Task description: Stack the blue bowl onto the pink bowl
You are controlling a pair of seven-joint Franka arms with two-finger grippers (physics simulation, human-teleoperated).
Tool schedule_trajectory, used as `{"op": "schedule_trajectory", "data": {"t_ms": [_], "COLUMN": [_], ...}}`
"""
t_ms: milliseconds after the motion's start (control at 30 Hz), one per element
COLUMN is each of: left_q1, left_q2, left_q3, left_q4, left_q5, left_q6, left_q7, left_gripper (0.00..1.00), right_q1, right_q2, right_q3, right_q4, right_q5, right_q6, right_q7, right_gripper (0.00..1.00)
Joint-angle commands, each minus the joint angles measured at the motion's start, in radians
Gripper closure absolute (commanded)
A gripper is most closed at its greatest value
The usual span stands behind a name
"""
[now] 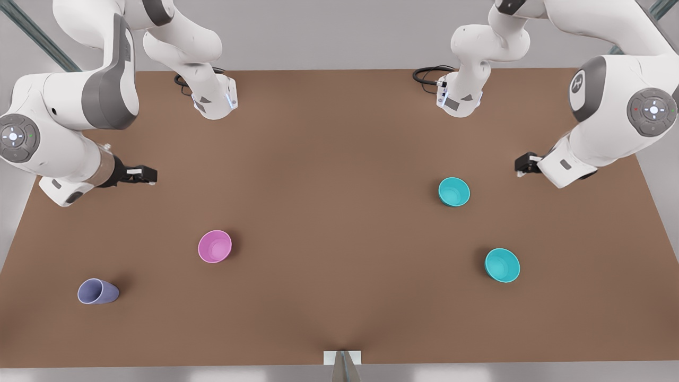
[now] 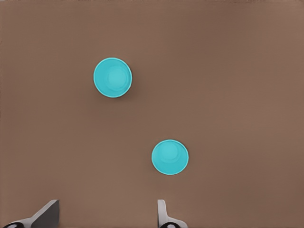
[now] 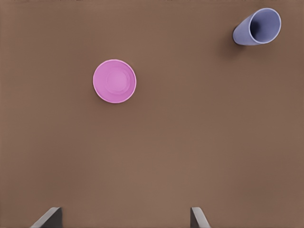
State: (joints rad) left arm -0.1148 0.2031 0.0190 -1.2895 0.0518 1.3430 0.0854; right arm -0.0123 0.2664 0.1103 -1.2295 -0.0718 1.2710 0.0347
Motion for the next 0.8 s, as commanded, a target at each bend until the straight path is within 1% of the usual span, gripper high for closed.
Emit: {"op": "schedule_trajectory", "data": {"t_ms": [0, 67, 167, 233, 267, 300, 333, 433, 667, 767], "left_q1": [-0.002, -0.002, -0.002, -0.002, -0.002, -0.002, 0.0, 0.0, 0.0, 0.0], "left_q2": [-0.001, -0.001, -0.002, -0.002, -0.002, -0.002, -0.002, -0.002, -0.004, -0.002], "left_q3": [0.001, 0.001, 0.001, 0.001, 0.001, 0.001, 0.001, 0.003, 0.004, 0.004], "left_q4": [0.002, 0.002, 0.002, 0.001, 0.001, 0.002, 0.001, 0.001, 0.001, 0.001], "left_q5": [-0.001, -0.004, -0.004, -0.001, -0.001, 0.0, 0.002, 0.005, 0.005, 0.003], "left_q6": [0.031, 0.03, 0.03, 0.03, 0.03, 0.03, 0.028, 0.025, 0.025, 0.027], "left_q7": [0.013, 0.014, 0.013, 0.013, 0.013, 0.013, 0.013, 0.014, 0.014, 0.014], "left_gripper": [0.0, 0.0, 0.0, 0.0, 0.0, 0.0, 0.0, 0.0, 0.0, 0.0], "right_q1": [0.002, 0.005, 0.041, 0.046, 0.043, 0.028, -0.006, -0.066, -0.089, -0.1], "right_q2": [-0.001, 0.014, 0.257, 0.355, 0.387, 0.431, 0.462, 0.522, 0.577, 0.588], "right_q3": [0.0, 0.003, 0.016, 0.016, 0.016, 0.014, 0.014, 0.014, 0.014, 0.015], "right_q4": [0.001, -0.001, -0.016, -0.018, -0.031, -0.047, -0.047, -0.045, -0.067, -0.067], "right_q5": [-0.003, -0.01, 0.009, 0.035, 0.046, 0.046, 0.047, 0.098, 0.259, 0.259], "right_q6": [0.021, 0.025, 0.243, 0.31, 0.366, 0.467, 0.502, 0.571, 0.574, 0.573], "right_q7": [0.011, -0.001, -0.025, -0.024, -0.024, -0.027, -0.048, -0.127, -0.174, -0.19], "right_gripper": [0.0, 0.0, 0.0, 0.0, 0.0, 0.0, 0.0, 0.0, 0.0, 0.0]}}
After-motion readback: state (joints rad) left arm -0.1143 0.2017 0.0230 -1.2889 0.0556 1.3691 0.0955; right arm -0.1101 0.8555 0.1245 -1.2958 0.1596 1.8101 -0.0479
